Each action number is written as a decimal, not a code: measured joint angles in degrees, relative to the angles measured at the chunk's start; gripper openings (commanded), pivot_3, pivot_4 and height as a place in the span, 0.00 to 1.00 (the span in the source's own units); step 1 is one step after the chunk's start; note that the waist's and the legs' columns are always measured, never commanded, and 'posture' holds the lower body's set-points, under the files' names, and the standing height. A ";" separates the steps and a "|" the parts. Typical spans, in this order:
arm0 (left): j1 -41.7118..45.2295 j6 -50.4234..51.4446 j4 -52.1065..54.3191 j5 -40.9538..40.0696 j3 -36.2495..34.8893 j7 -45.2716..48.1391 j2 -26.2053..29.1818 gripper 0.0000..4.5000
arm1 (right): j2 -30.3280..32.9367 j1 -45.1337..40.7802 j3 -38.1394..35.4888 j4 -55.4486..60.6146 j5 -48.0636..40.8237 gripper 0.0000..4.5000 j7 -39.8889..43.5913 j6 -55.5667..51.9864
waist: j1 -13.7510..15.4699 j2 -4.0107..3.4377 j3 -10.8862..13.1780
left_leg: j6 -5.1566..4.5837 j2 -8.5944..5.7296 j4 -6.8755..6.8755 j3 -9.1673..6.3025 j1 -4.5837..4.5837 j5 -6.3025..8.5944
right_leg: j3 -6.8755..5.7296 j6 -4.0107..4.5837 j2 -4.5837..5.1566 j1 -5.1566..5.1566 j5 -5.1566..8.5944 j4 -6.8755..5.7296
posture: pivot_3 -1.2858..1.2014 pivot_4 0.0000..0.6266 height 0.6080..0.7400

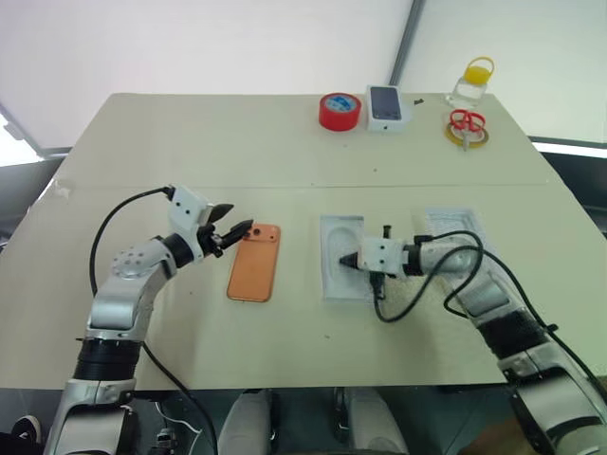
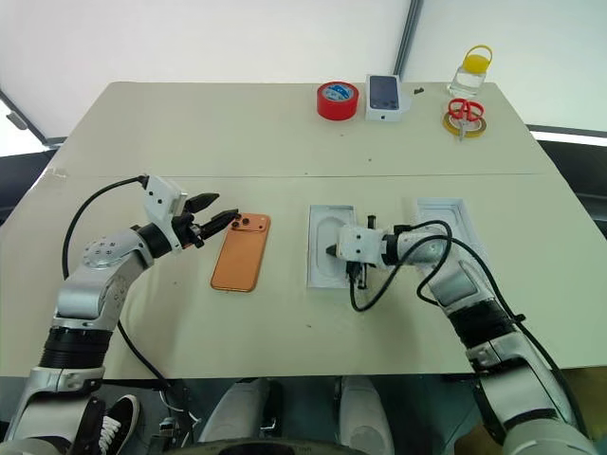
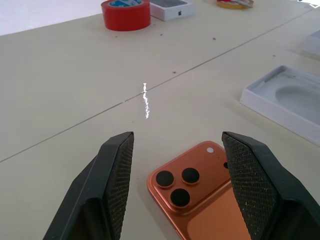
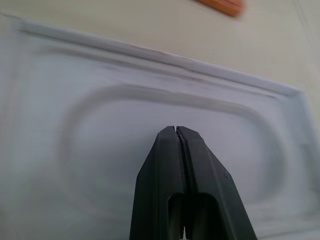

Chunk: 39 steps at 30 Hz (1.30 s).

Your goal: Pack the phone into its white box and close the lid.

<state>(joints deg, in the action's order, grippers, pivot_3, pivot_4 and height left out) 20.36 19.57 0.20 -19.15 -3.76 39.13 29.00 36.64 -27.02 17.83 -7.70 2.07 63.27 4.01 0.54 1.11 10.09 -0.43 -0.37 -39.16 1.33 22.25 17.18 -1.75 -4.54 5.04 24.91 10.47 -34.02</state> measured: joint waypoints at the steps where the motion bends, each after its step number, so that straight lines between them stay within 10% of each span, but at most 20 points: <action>1: 0.00 0.00 -0.01 0.00 0.00 -0.05 0.00 0.66 | 0.27 0.69 -0.01 1.86 -1.09 0.01 1.42 -1.60 | 0.02 0.00 0.00 | 0.00 0.00 0.00 0.00 -0.01 0.00 | 0.00 0.00 0.00 0.00 0.00 -0.01 | 0.52 0.24 0.99; 13: 0.18 4.97 -0.04 -1.87 -0.83 -0.85 -0.39 0.66 | -2.17 -5.48 -0.97 -4.37 2.56 0.01 -7.22 0.58 | 0.06 0.00 0.00 | 0.00 -0.01 0.00 0.03 -0.01 0.00 | 0.01 0.00 -0.01 0.01 0.00 -0.02 | 0.52 0.24 0.99; 26: 2.98 35.00 -2.57 -16.94 -10.80 -1.27 4.57 0.66 | -3.14 -7.17 0.83 -14.25 8.90 0.01 -13.28 9.72 | -0.59 0.02 -0.01 | 0.01 0.00 0.00 -0.02 -0.09 -0.01 | 0.00 -0.04 -0.03 -0.05 0.00 -0.07 | 0.52 0.24 0.99; 39: 6.84 55.89 -7.60 -26.85 -18.07 -3.19 6.22 0.66 | -11.76 -11.84 1.63 0.33 3.61 0.01 -10.46 -7.30 | -1.31 0.01 0.03 | 0.12 0.04 0.05 -0.10 -0.07 -0.06 | -0.03 -0.05 -0.05 0.02 -0.01 -0.19 | 0.52 0.24 0.99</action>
<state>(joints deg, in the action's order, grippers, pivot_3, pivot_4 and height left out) 27.20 75.46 -7.40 -45.99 -21.83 35.93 35.22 24.88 -38.86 19.46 -7.37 5.69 52.81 -3.28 -0.77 1.12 10.11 -0.31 -0.34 -39.11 1.23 22.18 17.12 -1.78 -4.59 5.00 24.94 10.46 -34.21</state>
